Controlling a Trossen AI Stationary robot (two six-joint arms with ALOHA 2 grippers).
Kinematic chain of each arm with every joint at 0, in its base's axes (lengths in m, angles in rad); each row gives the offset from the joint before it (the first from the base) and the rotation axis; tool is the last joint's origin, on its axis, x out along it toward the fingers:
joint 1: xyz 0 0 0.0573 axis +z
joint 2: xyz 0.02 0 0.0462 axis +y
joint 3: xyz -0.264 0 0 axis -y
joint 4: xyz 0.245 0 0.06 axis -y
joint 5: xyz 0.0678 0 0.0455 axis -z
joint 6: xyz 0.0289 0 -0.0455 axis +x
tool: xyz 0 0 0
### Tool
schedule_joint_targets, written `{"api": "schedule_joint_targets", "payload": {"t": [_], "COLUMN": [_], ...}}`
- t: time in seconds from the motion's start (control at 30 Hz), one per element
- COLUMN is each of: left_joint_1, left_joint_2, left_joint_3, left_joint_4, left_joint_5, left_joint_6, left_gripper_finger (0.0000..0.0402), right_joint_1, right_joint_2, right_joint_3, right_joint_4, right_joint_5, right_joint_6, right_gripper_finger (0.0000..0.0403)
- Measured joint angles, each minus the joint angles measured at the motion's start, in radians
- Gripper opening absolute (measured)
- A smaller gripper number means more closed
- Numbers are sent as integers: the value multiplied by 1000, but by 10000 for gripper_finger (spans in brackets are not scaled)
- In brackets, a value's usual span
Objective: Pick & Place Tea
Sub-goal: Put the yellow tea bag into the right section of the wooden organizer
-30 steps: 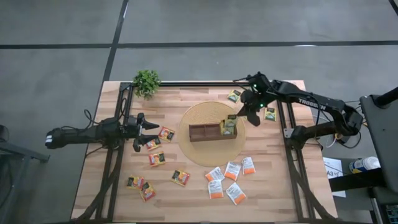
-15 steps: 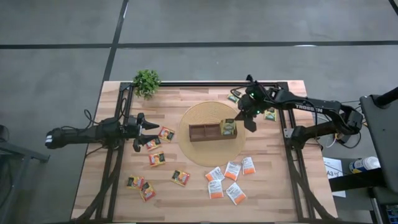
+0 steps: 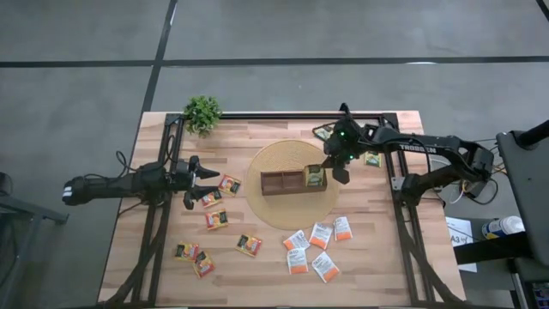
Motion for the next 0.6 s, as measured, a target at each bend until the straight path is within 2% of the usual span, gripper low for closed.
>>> {"api": "schedule_joint_targets", "payload": {"t": [0.4, 0.53, 0.6], "left_joint_1": [0, 0, 0], "left_joint_2": [0, 0, 0], "left_joint_3": [0, 0, 0], "left_joint_4": [0, 0, 0], "left_joint_5": [0, 0, 0], "left_joint_6": [0, 0, 0], "left_gripper_finger": [257, 257, 257], "right_joint_1": [57, 57, 56], "right_joint_2": [61, 56, 49], "right_joint_3": [0, 0, 0], "right_joint_4": [-1, -3, -6], "right_joint_5": [5, 114, 125], "right_joint_6": [28, 53, 42], "right_gripper_finger": [8, 8, 8]}}
